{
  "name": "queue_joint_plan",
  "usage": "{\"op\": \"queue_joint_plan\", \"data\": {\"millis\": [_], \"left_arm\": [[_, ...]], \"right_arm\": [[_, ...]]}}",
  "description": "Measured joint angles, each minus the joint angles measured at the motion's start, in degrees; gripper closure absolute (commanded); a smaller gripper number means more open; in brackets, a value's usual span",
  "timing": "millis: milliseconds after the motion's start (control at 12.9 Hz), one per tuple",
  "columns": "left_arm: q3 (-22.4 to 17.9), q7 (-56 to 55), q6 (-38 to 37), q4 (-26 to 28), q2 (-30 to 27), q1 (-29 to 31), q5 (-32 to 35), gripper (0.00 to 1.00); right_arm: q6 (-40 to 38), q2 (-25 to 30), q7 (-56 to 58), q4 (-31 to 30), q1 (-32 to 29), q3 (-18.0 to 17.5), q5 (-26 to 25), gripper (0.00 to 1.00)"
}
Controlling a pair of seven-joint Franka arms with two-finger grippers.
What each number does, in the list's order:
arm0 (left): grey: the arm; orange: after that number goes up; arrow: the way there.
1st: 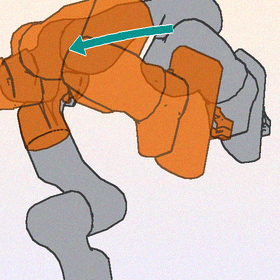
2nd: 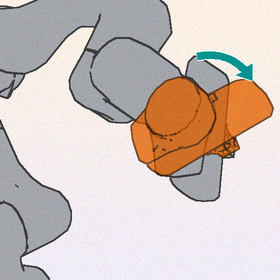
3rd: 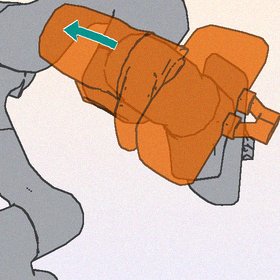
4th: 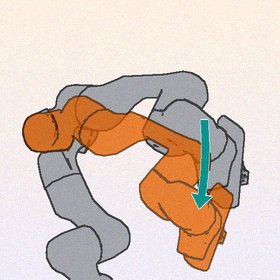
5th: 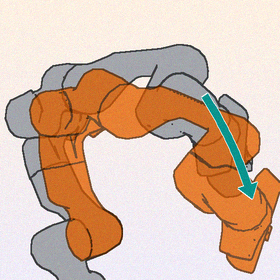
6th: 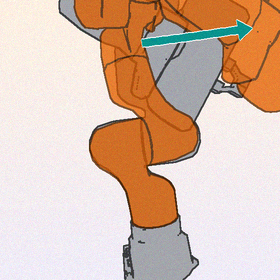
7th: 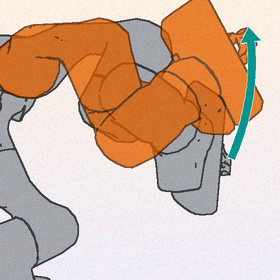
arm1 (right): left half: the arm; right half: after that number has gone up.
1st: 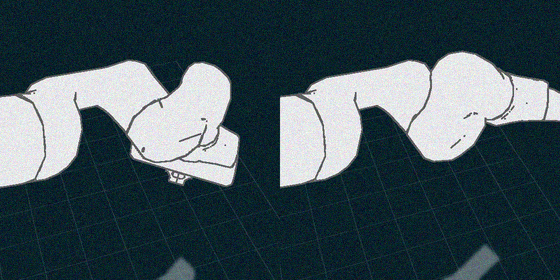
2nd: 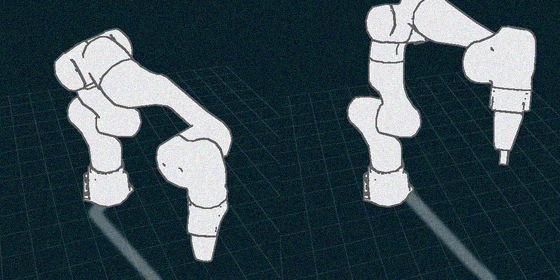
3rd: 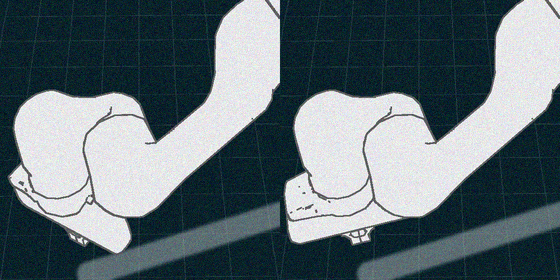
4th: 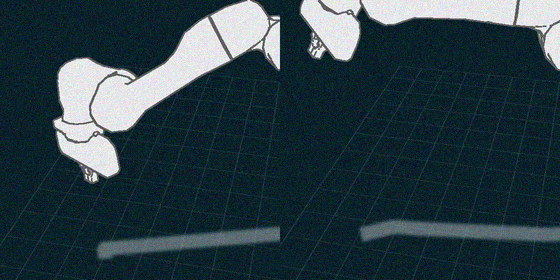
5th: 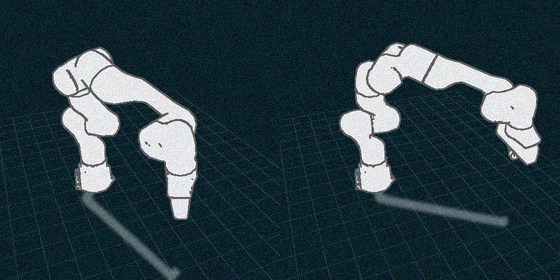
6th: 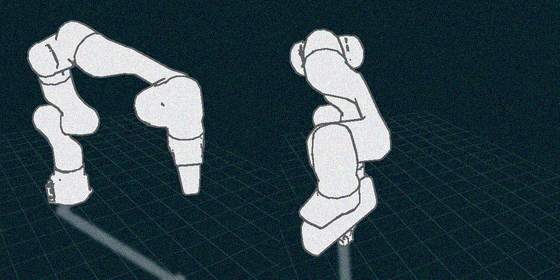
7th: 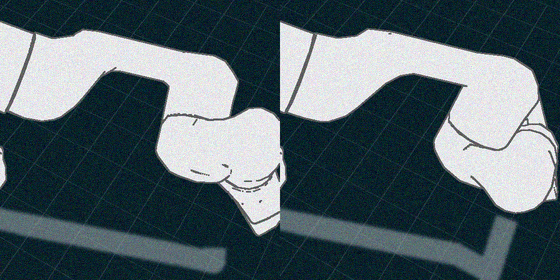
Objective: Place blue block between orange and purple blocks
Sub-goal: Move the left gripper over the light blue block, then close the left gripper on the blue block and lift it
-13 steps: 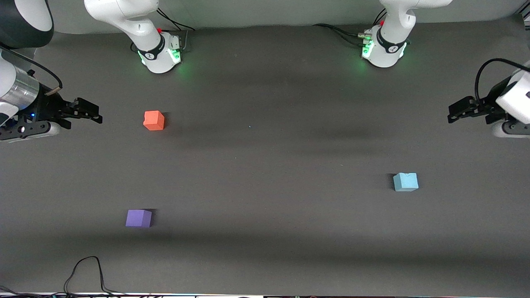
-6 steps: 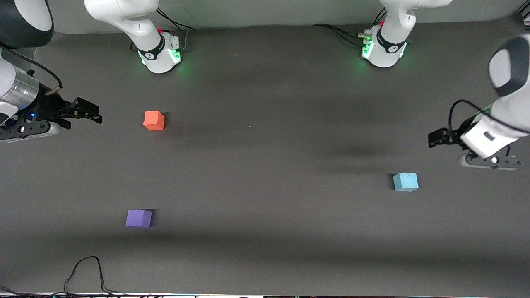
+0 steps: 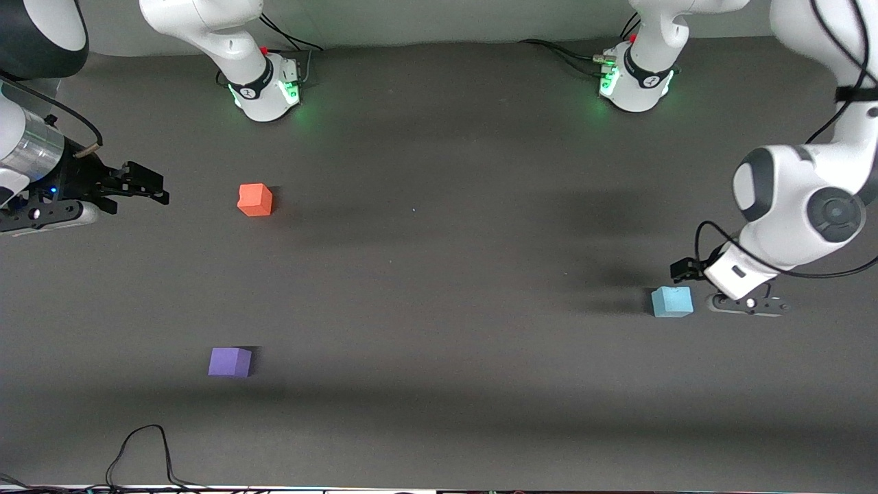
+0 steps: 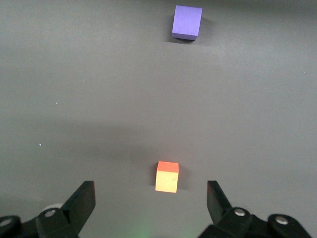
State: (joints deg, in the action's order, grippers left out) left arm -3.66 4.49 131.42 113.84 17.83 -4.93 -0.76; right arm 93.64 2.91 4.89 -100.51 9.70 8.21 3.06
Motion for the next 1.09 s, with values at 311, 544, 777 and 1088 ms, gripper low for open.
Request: {"op": "queue_joint_plan", "data": {"millis": [311, 544, 777, 1088], "left_arm": [[0.00, 0.00, 11.99, 1.58, 8.30, 0.00, 0.00, 0.00], [-0.01, -0.09, 15.92, 1.92, 12.24, 0.00, 0.00, 0.00], [-0.01, -0.21, 15.93, 1.91, 12.71, 0.00, 0.00, 0.58], [-0.01, -0.40, 15.76, 1.80, 12.56, 0.00, -0.06, 0.62]], "right_arm": [[0.01, 0.02, 0.00, 0.00, 0.00, 0.00, 0.00, 0.00], [0.01, 0.02, 0.00, 0.00, 0.00, 0.00, 0.00, 0.00], [0.01, 0.02, 0.00, 0.00, 0.00, 0.00, 0.00, 0.00], [0.08, 0.03, 0.00, 0.00, 0.00, 0.00, 0.00, 0.00]]}}
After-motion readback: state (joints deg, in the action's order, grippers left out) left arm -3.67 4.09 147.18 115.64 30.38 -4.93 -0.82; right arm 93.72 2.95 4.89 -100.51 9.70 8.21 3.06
